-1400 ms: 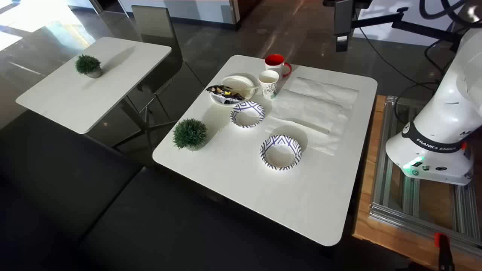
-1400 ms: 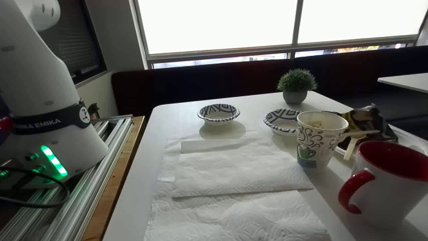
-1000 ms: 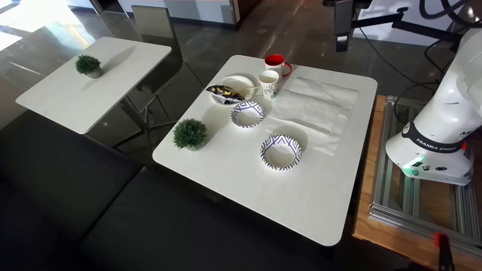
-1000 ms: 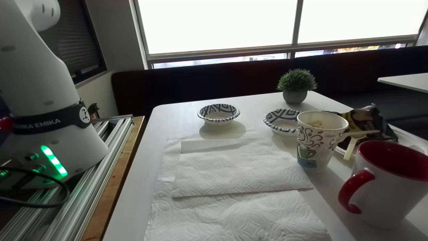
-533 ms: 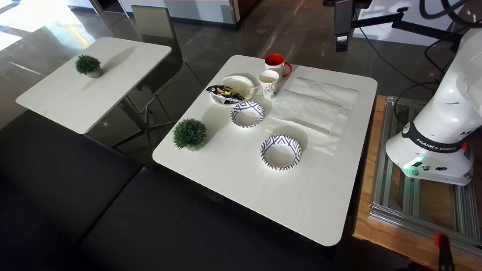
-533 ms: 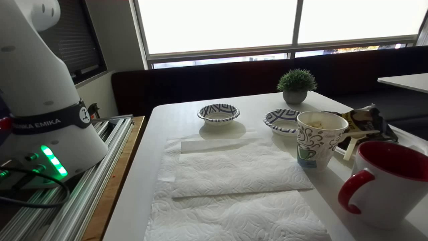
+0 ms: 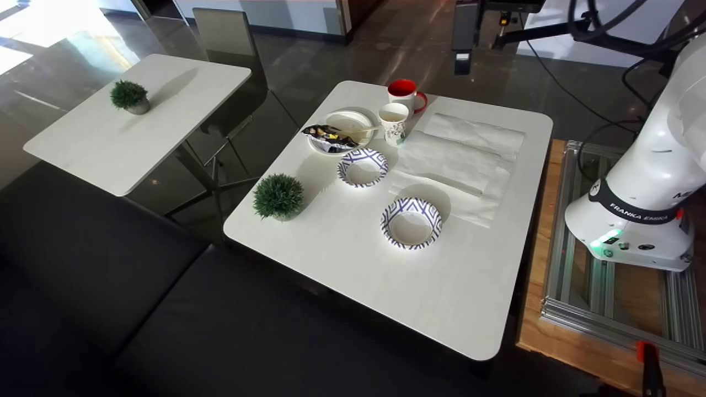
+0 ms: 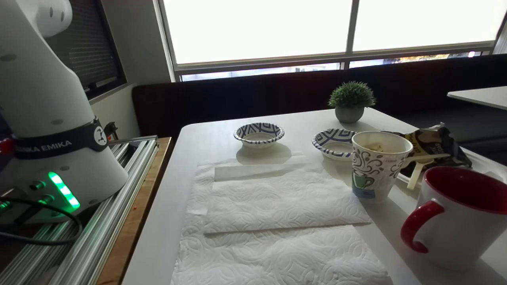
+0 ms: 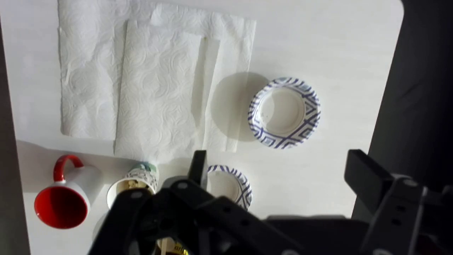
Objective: Put the black packet on the table.
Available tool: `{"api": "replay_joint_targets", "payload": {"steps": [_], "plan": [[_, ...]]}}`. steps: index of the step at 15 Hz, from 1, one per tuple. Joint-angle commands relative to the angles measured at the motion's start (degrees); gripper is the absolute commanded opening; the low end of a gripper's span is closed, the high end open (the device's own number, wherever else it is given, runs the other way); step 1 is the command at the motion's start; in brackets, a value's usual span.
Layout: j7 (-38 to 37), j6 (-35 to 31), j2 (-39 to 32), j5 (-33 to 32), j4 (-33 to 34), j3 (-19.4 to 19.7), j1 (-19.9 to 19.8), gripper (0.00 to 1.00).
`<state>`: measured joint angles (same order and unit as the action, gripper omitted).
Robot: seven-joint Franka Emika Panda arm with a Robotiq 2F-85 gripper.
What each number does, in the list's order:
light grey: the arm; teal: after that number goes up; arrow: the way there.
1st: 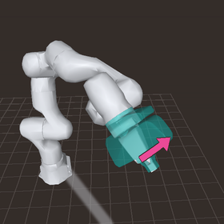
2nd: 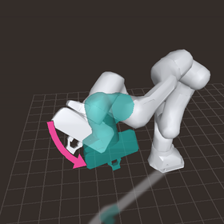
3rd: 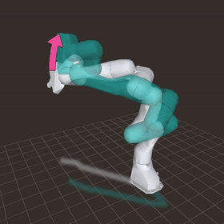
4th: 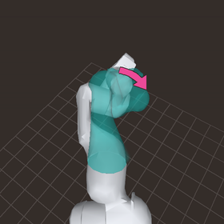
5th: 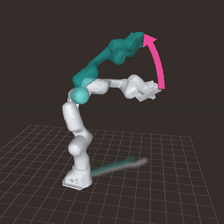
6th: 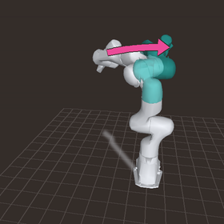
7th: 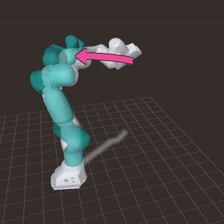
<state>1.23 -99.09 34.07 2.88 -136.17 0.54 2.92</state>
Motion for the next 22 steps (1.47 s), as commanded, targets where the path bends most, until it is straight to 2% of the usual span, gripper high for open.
{"api": "replay_joint_targets", "payload": {"steps": [1,5,10,15,22], "plan": [[2.9,-10.2,-11.8,-0.8,4.6,0.9,-1.1,1.00],[5.9,-21.1,-25.1,1.0,10.5,2.3,-1.4,1.00],[10.1,-30.5,-38.6,3.7,18.1,3.4,-3.1,1.00],[14.6,-35.8,-48.4,8.8,24.6,2.6,-7.2,1.00],[13.1,-40.2,-58.4,10.6,28.4,0.4,-10.1,1.00]]}}
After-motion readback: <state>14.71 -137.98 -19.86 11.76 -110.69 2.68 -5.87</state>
